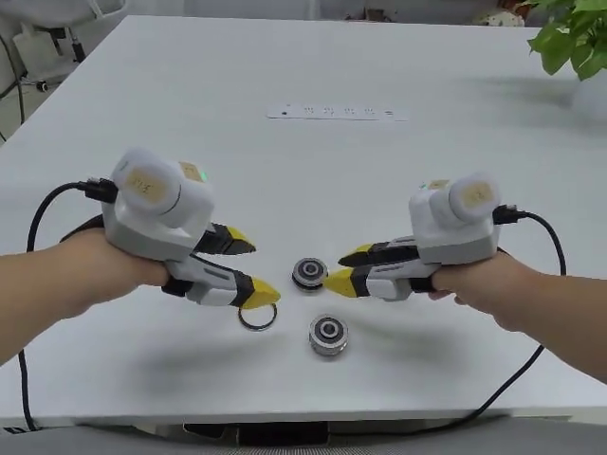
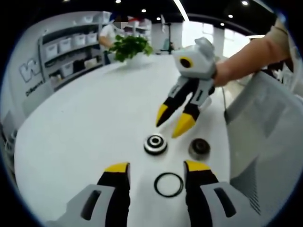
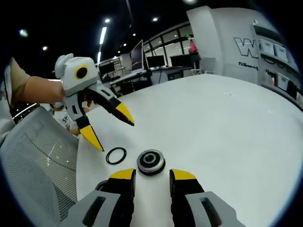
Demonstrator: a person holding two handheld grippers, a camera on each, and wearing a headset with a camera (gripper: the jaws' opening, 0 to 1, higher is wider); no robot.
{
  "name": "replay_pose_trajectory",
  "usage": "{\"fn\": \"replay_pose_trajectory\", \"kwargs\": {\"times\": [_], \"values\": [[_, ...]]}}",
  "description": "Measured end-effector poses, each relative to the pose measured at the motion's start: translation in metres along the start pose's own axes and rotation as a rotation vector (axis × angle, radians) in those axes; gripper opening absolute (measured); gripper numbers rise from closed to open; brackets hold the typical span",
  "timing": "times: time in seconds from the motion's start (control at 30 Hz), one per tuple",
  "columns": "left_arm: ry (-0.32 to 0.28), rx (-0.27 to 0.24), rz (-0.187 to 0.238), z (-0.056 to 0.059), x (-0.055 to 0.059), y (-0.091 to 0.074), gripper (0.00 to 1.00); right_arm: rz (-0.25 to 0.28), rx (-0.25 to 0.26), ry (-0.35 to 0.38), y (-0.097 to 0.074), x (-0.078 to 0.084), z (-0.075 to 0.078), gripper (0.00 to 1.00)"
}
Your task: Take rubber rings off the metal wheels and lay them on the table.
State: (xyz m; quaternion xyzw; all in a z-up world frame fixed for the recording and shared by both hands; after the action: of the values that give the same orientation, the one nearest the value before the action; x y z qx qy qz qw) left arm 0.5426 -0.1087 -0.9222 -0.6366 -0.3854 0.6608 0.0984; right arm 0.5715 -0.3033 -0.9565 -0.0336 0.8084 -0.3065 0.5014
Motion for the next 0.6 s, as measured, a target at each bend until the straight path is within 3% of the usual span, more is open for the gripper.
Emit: {"fn": "replay_pose_trajectory", "kwargs": {"times": [0.33, 0.6], "values": [[-0.003, 0.013, -0.004, -0.004, -0.002, 0.013, 0.40, -0.005, -0.006, -0.020, 0.004, 0.002, 0.000, 0.26], [0.006, 0.028, 0.004, -0.005, -0.010, 0.025, 0.35, -0.008, -0.004, -0.030, 0.004, 0.004, 0.000, 0.27]]}}
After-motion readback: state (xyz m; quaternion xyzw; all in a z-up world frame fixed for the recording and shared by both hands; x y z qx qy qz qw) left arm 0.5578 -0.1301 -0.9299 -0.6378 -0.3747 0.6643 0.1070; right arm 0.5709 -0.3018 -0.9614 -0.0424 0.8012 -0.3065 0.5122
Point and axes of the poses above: the centre of the closed fingertips' face, and the gripper's own axes: y roughly forward along the fingers, z roughly to its right, x roughly out of its underside, the point moved 9 cm from there along -y, roughly backward along the fingers, and after that the axes turned 8 degrees about y, right-handed, at the moved point
